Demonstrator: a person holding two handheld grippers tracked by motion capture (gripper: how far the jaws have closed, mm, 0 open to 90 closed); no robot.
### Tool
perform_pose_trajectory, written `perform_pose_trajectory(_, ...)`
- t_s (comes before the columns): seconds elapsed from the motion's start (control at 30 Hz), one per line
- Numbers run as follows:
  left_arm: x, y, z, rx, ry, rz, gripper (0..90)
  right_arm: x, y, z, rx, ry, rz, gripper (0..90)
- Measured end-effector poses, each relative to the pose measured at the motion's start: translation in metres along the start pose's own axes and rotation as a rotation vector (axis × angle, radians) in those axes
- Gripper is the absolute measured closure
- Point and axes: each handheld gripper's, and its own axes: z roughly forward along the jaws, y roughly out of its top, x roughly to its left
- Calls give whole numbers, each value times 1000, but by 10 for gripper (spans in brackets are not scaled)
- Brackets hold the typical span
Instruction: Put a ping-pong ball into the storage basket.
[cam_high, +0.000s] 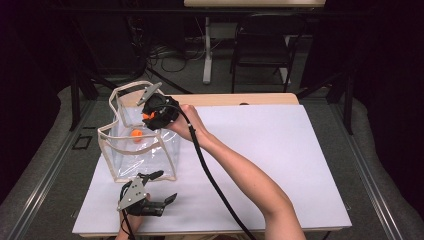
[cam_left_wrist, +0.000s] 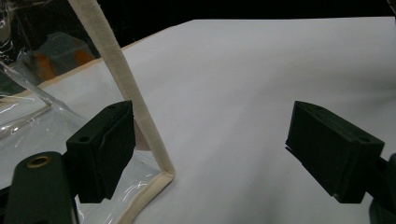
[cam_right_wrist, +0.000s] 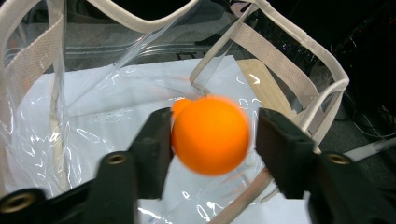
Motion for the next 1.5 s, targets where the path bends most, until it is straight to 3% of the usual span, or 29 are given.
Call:
perform_pose_trajectory(0.17, 0, 0, 0, 1, -4, 1, 157, -4, -2, -8, -33, 0, 56, 268)
perform_pose_trajectory(0.3, 0, 0, 2, 1, -6, -1, 157, -9, -6, -21, -64, 30, 94, 151)
perform_pose_trajectory(0.5, 0, 0, 2, 2, -1, -2, 157, -18, -15, -39, -97, 52, 131, 74)
perform_pose_trajectory(0.83, 0, 1, 3, 3, -5, -5, 157, -22, -30, -59, -92, 78, 138, 30)
perform_pose_trajectory(1.5, -1, 0, 2, 0, -13, 2, 157, -14, -82, -66, -33, 106, 141, 10)
